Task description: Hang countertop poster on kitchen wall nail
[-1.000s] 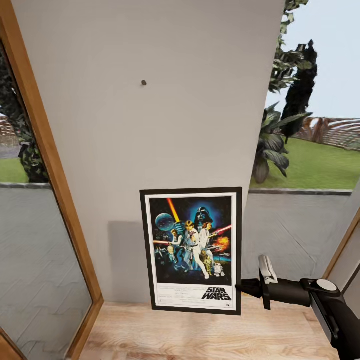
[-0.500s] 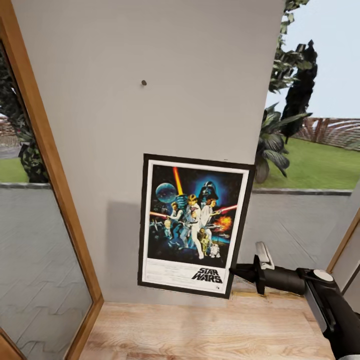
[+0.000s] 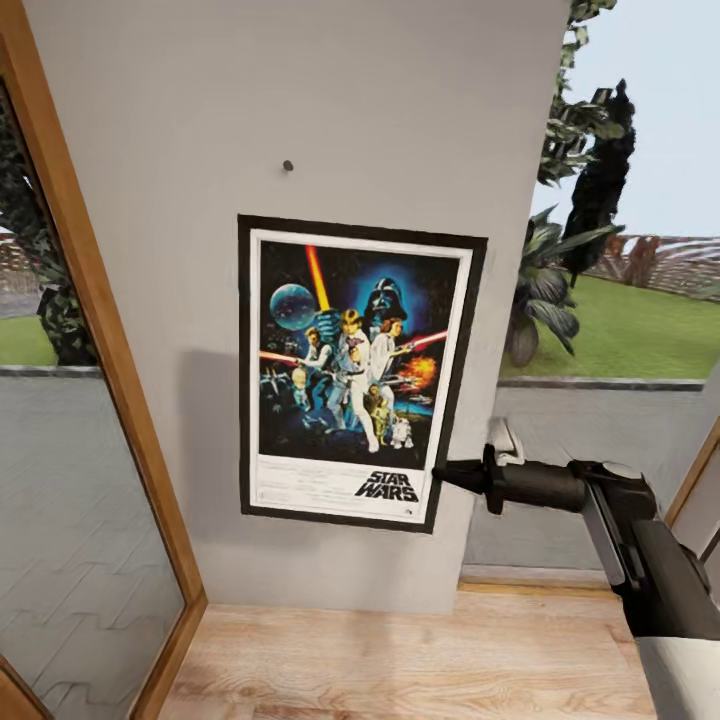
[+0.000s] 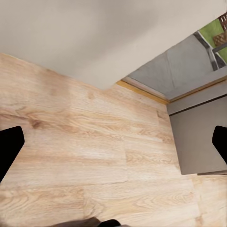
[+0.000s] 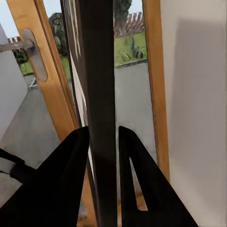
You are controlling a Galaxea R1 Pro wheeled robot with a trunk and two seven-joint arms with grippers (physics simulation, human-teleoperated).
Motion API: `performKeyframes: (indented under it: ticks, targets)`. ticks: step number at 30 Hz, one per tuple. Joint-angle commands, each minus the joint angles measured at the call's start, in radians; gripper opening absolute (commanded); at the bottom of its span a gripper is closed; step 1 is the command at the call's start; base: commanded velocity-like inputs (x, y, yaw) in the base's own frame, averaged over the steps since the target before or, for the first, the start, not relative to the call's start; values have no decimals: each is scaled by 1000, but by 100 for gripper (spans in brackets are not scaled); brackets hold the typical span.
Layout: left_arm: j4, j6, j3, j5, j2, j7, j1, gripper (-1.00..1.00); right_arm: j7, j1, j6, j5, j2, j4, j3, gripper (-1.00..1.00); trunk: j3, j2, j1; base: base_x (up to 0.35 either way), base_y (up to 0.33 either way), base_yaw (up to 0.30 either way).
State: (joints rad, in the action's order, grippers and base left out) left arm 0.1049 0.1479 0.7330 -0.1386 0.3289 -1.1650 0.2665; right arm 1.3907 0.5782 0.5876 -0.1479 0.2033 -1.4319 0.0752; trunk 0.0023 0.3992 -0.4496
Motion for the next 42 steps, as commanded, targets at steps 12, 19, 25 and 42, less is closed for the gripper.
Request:
performKeyframes:
  ticks: [12, 19, 25, 42]
  targets:
    - [-1, 10, 7, -10, 9, -1, 0, 100, -65, 230, 246, 4, -34, 1, -89, -100, -1, 1, 0, 0, 0, 0]
    - [0, 10, 7, -10, 9, -2, 0, 100, -105, 306, 313, 7, -37, 4, -147, -100, -1, 1, 0, 0, 0, 0]
    - [-1, 10, 6, -10, 9, -2, 0, 100, -155, 342, 332, 9, -61, 5, -159, -100, -1, 1, 0, 0, 0, 0]
    - [1, 10, 6, -10, 9, -2, 0, 100, -159, 344, 330, 10, -62, 1, -160, -100, -1, 1, 0, 0, 0, 0]
